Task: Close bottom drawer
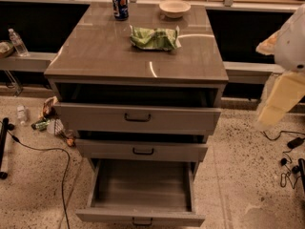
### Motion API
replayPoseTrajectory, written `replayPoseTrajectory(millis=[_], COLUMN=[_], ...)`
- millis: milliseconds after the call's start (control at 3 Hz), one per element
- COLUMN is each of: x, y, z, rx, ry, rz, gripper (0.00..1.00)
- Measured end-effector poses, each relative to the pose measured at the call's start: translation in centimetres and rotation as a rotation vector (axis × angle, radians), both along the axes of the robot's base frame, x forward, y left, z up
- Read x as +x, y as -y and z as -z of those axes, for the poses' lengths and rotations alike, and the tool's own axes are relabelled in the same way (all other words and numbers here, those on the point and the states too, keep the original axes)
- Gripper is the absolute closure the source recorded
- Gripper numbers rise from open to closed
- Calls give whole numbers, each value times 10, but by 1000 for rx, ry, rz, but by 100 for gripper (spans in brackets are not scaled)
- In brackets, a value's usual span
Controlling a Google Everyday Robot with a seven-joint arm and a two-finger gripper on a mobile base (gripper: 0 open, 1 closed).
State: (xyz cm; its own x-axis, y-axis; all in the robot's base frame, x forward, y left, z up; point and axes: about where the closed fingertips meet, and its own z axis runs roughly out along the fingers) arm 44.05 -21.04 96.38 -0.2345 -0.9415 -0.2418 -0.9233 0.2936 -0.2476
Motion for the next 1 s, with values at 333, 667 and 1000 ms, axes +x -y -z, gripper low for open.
replayPoseTrajectory(millis=[333, 667, 1000], x=[-15, -27, -26], y=[-34, -61, -101], z=[66, 133, 208], rx=[151, 214, 203], ry=[-11, -28, -47], rz=[69, 48, -17], gripper=[0, 0, 0])
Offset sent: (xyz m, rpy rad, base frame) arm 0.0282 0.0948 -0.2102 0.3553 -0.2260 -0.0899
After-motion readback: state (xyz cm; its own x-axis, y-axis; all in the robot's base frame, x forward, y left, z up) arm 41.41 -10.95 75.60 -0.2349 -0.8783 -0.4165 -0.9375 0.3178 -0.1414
